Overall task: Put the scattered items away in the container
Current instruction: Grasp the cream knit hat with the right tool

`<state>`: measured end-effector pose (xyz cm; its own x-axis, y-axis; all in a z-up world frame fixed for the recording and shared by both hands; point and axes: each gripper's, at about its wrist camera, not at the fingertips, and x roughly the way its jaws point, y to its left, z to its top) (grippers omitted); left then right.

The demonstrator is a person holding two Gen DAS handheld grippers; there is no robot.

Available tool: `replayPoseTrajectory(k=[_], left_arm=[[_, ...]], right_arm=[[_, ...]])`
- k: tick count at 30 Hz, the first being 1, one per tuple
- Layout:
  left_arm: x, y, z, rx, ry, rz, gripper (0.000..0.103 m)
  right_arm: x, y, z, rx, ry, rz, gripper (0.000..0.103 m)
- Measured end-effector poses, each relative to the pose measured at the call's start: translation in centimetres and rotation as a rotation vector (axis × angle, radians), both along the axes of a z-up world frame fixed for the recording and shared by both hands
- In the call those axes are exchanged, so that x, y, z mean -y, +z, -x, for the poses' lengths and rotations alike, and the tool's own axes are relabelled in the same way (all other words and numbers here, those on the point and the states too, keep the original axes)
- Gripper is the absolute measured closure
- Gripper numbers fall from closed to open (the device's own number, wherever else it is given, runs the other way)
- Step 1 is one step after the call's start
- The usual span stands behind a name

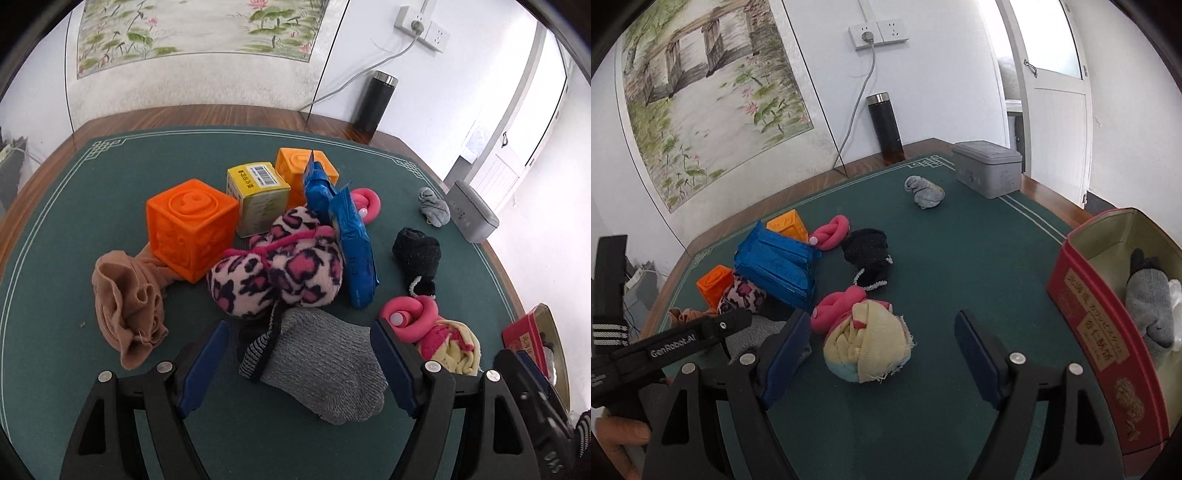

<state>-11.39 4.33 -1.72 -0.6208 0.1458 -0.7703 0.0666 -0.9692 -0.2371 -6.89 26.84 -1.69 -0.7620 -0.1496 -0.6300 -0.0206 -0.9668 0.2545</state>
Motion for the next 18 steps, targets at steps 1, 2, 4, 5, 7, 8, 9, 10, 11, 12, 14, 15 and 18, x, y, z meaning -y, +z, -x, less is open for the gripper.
replayPoseTrajectory(k=[1,2,4,5,7,8,9,10,11,12,14,15,18], left_arm=[[0.0,-0.1,0.1,0.005,0.002,-0.002,0.022],[0.1,-0.2,0.1,0.009,0.001,-0.006,0.022],[0.1,-0.3,0.1,0.014,-0.002,-0.013,0.022],[0.1,-0.4,0.2,0.017,-0.004,-0.017,0.022],[0.0,-0.4,0.2,0.017,-0.01,-0.018,0.022],[0.0,-0.4,0.2,0.017,-0.014,-0.017,0.022],[-0.1,-0.4,0.2,0.018,-0.017,-0.016,0.022],[-0.2,-0.5,0.2,0.02,-0.019,-0.015,0.022],[-0.3,-0.6,0.3,0.021,-0.022,-0.013,0.022],[-0.3,-0.6,0.3,0.024,-0.024,-0.012,0.022],[-0.5,-0.7,0.3,0.028,-0.031,-0.011,0.022],[-0.5,-0.7,0.3,0.029,-0.037,-0.008,0.022],[-0.7,-0.7,0.3,0.033,-0.056,0.001,0.022]], right_arm=[[0.3,-0.3,0.5,0.011,0.006,-0.006,0.02],[0.5,-0.7,1.0,0.022,0.012,-0.011,0.02],[0.9,-1.3,1.8,0.044,0.023,-0.015,0.02],[0.9,-1.7,2.2,0.057,0.026,-0.008,0.02],[0.9,-2.3,2.8,0.08,0.026,-0.007,0.02],[1.0,-2.6,3.0,0.091,0.03,-0.006,0.02],[1.1,-2.9,3.1,0.101,0.037,-0.003,0.02],[1.1,-3.2,3.3,0.111,0.044,0.0,0.02],[1.2,-3.4,3.4,0.116,0.054,0.006,0.02],[1.2,-3.5,3.4,0.117,0.063,0.011,0.02],[1.3,-3.7,3.4,0.116,0.072,0.014,0.02],[1.3,-3.7,3.3,0.115,0.076,0.016,0.02],[1.3,-3.7,3.1,0.107,0.094,0.026,0.024]])
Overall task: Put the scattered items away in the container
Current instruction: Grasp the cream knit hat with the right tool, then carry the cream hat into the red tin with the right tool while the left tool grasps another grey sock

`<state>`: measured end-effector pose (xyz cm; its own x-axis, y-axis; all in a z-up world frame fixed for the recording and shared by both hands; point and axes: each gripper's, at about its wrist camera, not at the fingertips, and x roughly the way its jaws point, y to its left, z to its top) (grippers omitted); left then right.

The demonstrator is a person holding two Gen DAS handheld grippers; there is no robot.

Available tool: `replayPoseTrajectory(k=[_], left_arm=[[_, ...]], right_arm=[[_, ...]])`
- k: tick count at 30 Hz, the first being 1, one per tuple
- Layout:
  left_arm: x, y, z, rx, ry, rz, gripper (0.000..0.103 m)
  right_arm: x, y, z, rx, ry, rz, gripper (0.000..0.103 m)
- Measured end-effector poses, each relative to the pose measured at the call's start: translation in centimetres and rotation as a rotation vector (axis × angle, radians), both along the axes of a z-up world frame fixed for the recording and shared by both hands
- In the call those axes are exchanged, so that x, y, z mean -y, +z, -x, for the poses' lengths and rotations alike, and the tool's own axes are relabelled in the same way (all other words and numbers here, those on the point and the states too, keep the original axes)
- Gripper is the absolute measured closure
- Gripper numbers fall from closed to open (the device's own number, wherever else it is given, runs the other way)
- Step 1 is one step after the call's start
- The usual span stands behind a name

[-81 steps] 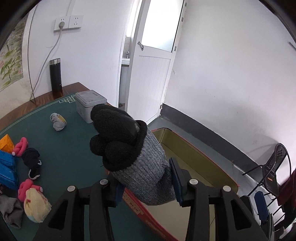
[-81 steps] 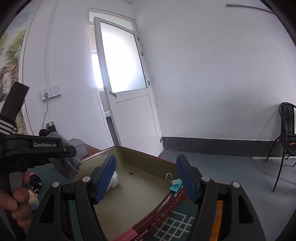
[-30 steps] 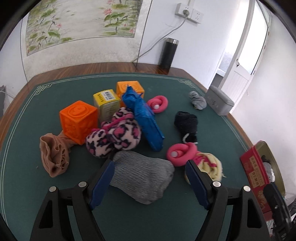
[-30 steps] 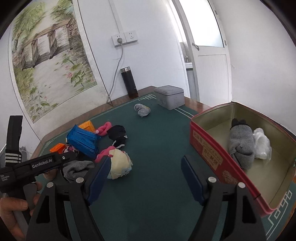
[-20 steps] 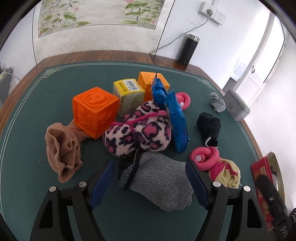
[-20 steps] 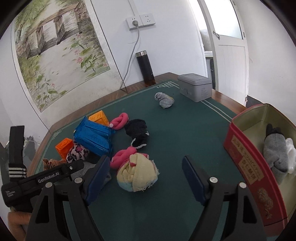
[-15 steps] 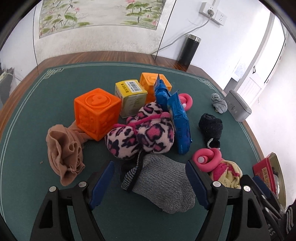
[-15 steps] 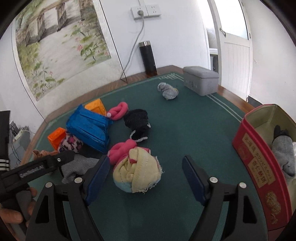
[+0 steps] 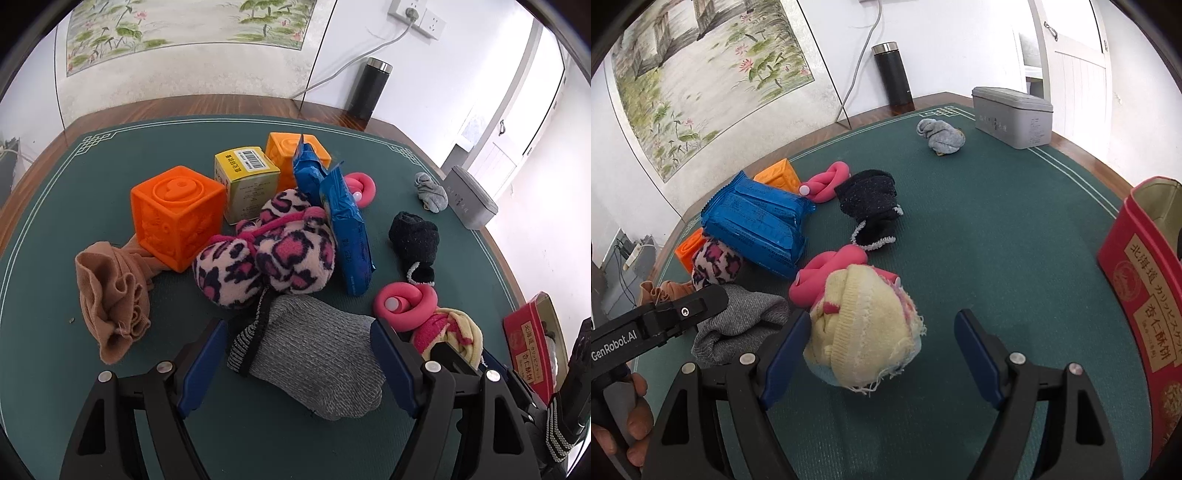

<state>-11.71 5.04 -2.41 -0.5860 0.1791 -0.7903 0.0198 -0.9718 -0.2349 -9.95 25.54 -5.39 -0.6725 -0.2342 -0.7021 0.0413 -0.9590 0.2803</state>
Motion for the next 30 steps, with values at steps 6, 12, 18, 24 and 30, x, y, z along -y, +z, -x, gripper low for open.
replayPoseTrajectory(k=[6,12,18,24,30], left_arm=[[-0.3,0.0,0.1,0.007,-0.038,0.017,0.022],[-0.6,0.3,0.2,0.011,-0.114,0.014,0.022],[-1.3,0.8,-0.1,-0.01,-0.209,0.043,0.022],[-2.6,-0.5,-0.1,-0.024,-0.231,0.149,0.019],[-2.8,-1.0,-0.6,-0.089,-0.19,0.157,0.021]], right_arm=[[0.5,0.6,-1.2,-0.038,-0.005,-0.044,0.048],[-1.0,1.4,-2.4,-0.096,-0.121,-0.102,0.049],[-2.3,1.7,-2.6,-0.106,-0.18,-0.086,0.049],[-1.8,2.2,-2.7,-0.137,-0.176,-0.117,0.049],[-1.4,2.7,-3.2,-0.174,-0.175,-0.138,0.049]])
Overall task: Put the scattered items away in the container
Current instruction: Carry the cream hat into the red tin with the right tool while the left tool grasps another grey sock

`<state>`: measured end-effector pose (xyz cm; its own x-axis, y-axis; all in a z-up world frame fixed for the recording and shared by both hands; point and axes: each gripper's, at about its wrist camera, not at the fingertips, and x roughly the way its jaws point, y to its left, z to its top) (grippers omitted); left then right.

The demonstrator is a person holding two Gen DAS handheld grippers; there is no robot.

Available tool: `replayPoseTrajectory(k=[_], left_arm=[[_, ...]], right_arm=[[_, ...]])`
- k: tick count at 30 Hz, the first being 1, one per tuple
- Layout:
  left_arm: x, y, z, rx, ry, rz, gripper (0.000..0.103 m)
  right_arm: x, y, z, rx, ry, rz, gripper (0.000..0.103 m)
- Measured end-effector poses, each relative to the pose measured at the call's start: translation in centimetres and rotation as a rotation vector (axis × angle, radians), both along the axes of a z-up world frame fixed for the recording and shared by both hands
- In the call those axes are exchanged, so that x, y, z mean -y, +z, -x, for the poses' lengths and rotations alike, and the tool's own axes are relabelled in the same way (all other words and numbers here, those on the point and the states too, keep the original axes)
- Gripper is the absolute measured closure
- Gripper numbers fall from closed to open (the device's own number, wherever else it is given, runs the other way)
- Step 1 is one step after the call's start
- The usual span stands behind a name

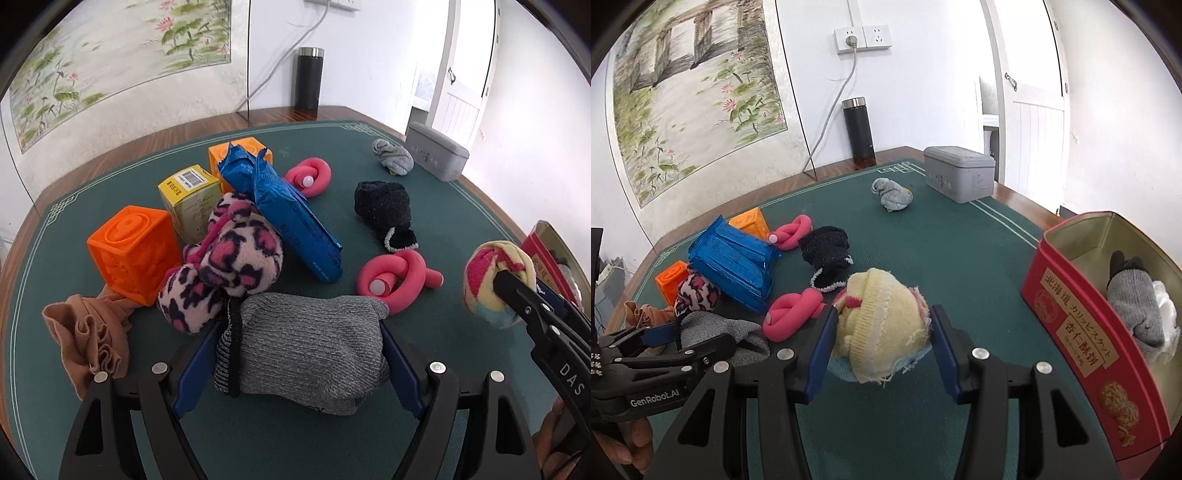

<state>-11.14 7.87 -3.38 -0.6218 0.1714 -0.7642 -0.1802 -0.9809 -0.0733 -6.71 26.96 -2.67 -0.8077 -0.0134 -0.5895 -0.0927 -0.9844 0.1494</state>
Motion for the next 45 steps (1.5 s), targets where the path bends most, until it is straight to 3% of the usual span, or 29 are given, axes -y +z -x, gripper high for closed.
replayPoseTrajectory(k=[3,5,8,27,45], left_arm=[[0.2,0.2,-0.3,-0.012,0.019,-0.02,0.029],[0.1,0.4,-0.4,-0.016,0.017,-0.03,0.042],[-0.4,1.0,-0.9,-0.031,0.013,-0.035,0.045],[-3.0,6.4,-5.1,-0.142,-0.124,-0.158,0.046],[-4.8,7.4,-7.0,-0.157,-0.184,-0.181,0.046]], right_arm=[[-0.1,0.3,-0.3,-0.015,-0.004,0.003,0.049],[-0.2,0.5,-0.5,-0.026,-0.008,0.009,0.049],[-0.3,0.8,-0.7,-0.039,-0.017,0.01,0.049],[-2.2,1.6,-1.5,-0.083,-0.1,0.033,0.049],[-5.7,3.5,-4.7,-0.176,-0.263,0.055,0.048]])
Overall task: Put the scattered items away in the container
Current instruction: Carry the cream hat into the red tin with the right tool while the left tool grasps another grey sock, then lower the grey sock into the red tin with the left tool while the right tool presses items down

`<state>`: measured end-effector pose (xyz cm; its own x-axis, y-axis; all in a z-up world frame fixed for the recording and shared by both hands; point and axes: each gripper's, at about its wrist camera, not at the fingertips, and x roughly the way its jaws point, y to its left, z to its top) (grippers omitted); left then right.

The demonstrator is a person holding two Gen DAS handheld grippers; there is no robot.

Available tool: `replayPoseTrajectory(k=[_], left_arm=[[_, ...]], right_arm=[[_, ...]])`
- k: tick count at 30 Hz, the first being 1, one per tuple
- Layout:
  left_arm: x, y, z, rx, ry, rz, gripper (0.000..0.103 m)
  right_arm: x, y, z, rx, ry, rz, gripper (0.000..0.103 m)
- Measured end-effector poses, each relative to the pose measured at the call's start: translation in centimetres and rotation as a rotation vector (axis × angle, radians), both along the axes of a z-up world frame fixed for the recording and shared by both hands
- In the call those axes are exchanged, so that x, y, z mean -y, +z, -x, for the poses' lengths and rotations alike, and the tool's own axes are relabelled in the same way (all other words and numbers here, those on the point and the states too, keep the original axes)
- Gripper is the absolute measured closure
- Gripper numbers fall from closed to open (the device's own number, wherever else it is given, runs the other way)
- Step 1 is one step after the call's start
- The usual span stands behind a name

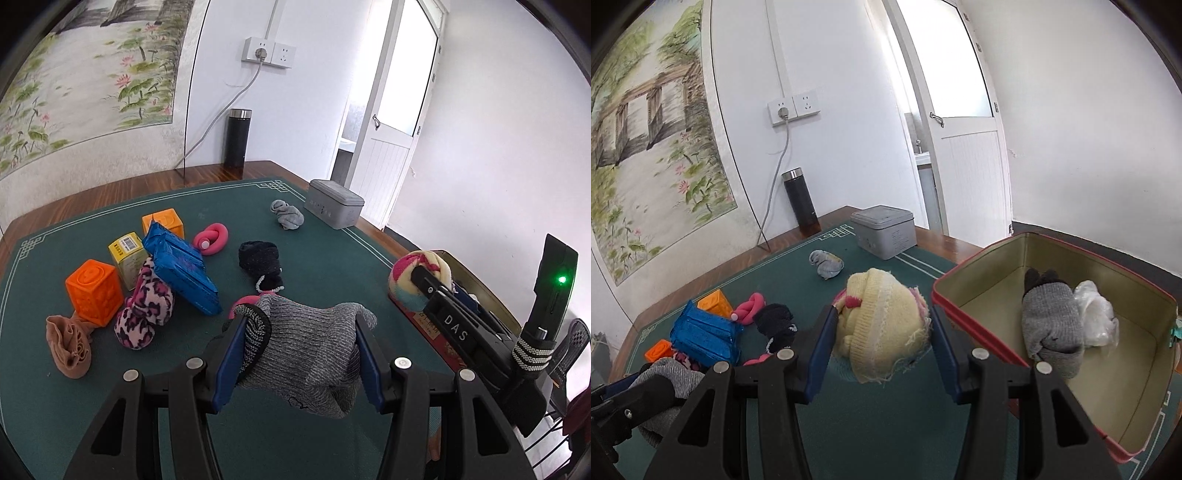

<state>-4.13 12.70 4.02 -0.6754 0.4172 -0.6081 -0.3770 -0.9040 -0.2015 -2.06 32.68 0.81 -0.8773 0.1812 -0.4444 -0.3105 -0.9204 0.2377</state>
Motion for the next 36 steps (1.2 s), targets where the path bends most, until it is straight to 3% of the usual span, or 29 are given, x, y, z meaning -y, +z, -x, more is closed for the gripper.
replayPoseTrajectory(k=[10,24,29,36], left_arm=[[-0.8,-0.3,-0.4,0.004,-0.02,0.01,0.046],[-2.2,-0.8,-0.9,0.017,-0.047,0.024,0.046],[-2.6,-0.7,-1.0,0.016,-0.053,0.027,0.046],[-3.2,-0.5,-0.8,0.009,-0.054,0.035,0.046]], right_arm=[[-1.7,0.8,-3.5,-0.024,-0.077,-0.031,0.048],[-7.5,1.9,-7.5,-0.019,-0.295,-0.057,0.048],[-7.9,1.6,-7.7,-0.01,-0.309,-0.058,0.048],[-5.2,1.1,-7.4,-0.03,-0.264,-0.096,0.048]])
